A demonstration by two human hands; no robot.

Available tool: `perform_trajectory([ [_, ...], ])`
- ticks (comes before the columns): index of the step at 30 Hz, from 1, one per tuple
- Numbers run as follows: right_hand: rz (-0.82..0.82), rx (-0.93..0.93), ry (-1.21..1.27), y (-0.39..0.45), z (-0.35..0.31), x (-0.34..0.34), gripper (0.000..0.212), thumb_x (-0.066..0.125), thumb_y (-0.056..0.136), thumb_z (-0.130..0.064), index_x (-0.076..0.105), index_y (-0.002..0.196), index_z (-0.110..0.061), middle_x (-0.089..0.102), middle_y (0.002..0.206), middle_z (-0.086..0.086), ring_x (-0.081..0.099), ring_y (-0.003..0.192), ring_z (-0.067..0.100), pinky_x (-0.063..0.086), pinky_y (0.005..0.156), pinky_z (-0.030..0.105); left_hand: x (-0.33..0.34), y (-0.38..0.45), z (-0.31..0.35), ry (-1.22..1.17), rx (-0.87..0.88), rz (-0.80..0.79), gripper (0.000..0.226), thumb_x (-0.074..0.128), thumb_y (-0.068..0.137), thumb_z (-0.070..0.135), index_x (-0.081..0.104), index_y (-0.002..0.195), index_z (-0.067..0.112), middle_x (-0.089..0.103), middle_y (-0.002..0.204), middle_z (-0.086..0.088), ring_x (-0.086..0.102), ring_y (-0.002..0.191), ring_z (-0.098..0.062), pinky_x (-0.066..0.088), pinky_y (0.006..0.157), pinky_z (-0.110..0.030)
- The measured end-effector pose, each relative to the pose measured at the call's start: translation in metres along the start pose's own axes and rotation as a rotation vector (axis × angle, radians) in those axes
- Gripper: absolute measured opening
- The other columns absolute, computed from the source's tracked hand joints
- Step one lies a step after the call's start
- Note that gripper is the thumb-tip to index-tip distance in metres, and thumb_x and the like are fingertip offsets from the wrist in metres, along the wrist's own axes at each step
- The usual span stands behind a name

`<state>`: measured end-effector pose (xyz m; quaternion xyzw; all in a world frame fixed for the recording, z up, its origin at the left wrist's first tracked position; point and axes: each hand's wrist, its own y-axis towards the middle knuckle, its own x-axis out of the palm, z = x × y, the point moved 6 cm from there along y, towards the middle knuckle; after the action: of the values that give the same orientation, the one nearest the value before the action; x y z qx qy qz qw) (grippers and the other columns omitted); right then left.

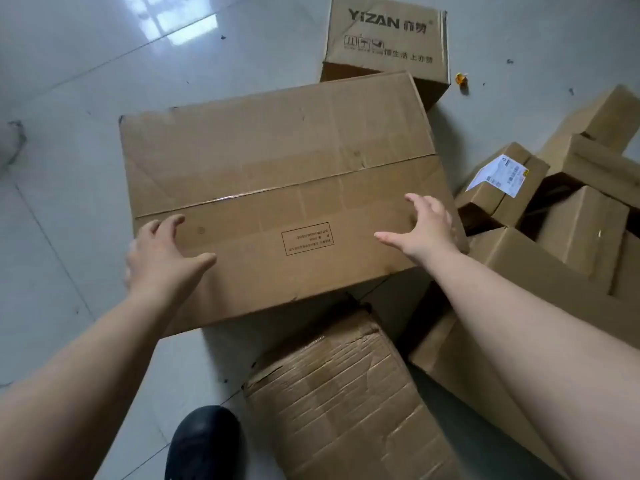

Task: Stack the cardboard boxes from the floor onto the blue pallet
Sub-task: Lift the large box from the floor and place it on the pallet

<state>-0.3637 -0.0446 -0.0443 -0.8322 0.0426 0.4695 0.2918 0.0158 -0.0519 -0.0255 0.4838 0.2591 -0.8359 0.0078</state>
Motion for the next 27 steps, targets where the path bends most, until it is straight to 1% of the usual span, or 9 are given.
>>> perform_trajectory([
  [2, 0.068, 0.057, -0.039, 0.012, 0.010, -0.008, 0.088, 0.076, 0.066, -0.052, 0.035, 0.139, -0.025, 0.026, 0.149, 0.006, 0.022, 0.137, 0.029, 0.025, 0.110, 0.048, 0.000, 0.007, -0.011, -0.022, -0.101, 0.056, 0.078, 0.073, 0.072, 0.031, 0.034, 0.139, 0.024, 0.027, 0.148, -0.014, 0.026, 0.135, -0.036, 0.024, 0.110, -0.048],
  [5, 0.080, 0.169, -0.003, 0.025, 0.034, -0.011, 0.099, 0.078, 0.063, -0.052, 0.026, 0.143, -0.027, 0.019, 0.152, 0.007, 0.017, 0.138, 0.033, 0.024, 0.110, 0.049, 0.014, 0.013, -0.032, -0.128, -0.201, 0.018, 0.088, 0.075, 0.071, 0.032, 0.025, 0.143, 0.022, 0.021, 0.149, -0.017, 0.023, 0.135, -0.039, 0.021, 0.112, -0.047],
  [9, 0.085, 0.278, 0.109, 0.030, 0.051, -0.008, 0.119, 0.083, 0.055, -0.052, 0.009, 0.146, -0.029, 0.022, 0.149, 0.011, 0.023, 0.135, 0.036, 0.024, 0.108, 0.047, 0.025, 0.023, -0.050, -0.134, -0.253, 0.036, 0.099, 0.080, 0.062, 0.039, 0.023, 0.142, 0.025, 0.027, 0.146, -0.016, 0.030, 0.130, -0.043, 0.026, 0.109, -0.052],
  [11, 0.084, 0.320, 0.102, 0.031, 0.054, -0.008, 0.126, 0.083, 0.053, -0.054, 0.006, 0.147, -0.022, 0.020, 0.150, 0.012, 0.020, 0.137, 0.034, 0.023, 0.109, 0.047, 0.029, 0.029, -0.061, -0.277, -0.369, 0.058, 0.108, 0.083, 0.053, 0.042, 0.021, 0.140, 0.026, 0.034, 0.144, -0.016, 0.035, 0.128, -0.043, 0.030, 0.104, -0.058],
  [14, 0.093, 0.365, 0.116, 0.030, 0.056, -0.010, 0.123, 0.084, 0.053, -0.053, 0.015, 0.145, -0.011, 0.023, 0.150, 0.011, 0.022, 0.138, 0.030, 0.025, 0.108, 0.046, 0.033, 0.030, -0.078, -0.356, -0.599, 0.059, 0.111, 0.085, 0.049, 0.045, 0.028, 0.138, 0.009, 0.041, 0.140, -0.019, 0.040, 0.124, -0.044, 0.035, 0.095, -0.065],
  [16, 0.119, 0.374, 0.187, 0.027, 0.059, -0.014, 0.115, 0.085, 0.053, -0.048, 0.024, 0.142, -0.008, 0.029, 0.146, 0.010, 0.029, 0.135, 0.029, 0.029, 0.108, 0.045, 0.033, 0.030, -0.081, -0.336, -0.637, 0.031, 0.109, 0.085, 0.045, 0.050, 0.040, 0.131, 0.001, 0.046, 0.134, -0.021, 0.043, 0.121, -0.044, 0.037, 0.096, -0.062],
  [21, 0.151, 0.381, 0.268, 0.009, 0.060, -0.030, 0.107, 0.088, 0.053, -0.043, 0.033, 0.138, -0.008, 0.035, 0.142, 0.009, 0.039, 0.128, 0.028, 0.032, 0.106, 0.048, 0.009, 0.017, -0.072, -0.346, -0.652, 0.051, 0.104, 0.084, 0.047, 0.052, 0.045, 0.127, -0.002, 0.046, 0.132, -0.021, 0.045, 0.119, -0.043, 0.039, 0.100, -0.055],
  [25, 0.180, 0.373, 0.300, -0.008, 0.052, -0.052, 0.097, 0.088, 0.055, -0.037, 0.039, 0.134, -0.008, 0.043, 0.138, 0.009, 0.045, 0.123, 0.028, 0.037, 0.100, 0.039, -0.028, 0.011, -0.044, -0.292, -0.597, 0.028, 0.102, 0.084, 0.052, 0.048, 0.043, 0.128, -0.005, 0.044, 0.133, -0.025, 0.041, 0.123, -0.043, 0.035, 0.104, -0.051],
  [27, 0.145, 0.392, 0.288, -0.017, 0.050, -0.065, 0.092, 0.087, 0.057, -0.038, 0.043, 0.133, -0.008, 0.047, 0.136, 0.010, 0.046, 0.122, 0.029, 0.038, 0.099, 0.037, -0.048, 0.011, -0.032, -0.265, -0.563, 0.000, 0.097, 0.084, 0.054, 0.045, 0.044, 0.126, -0.005, 0.043, 0.133, -0.025, 0.039, 0.124, -0.042, 0.034, 0.105, -0.051],
])
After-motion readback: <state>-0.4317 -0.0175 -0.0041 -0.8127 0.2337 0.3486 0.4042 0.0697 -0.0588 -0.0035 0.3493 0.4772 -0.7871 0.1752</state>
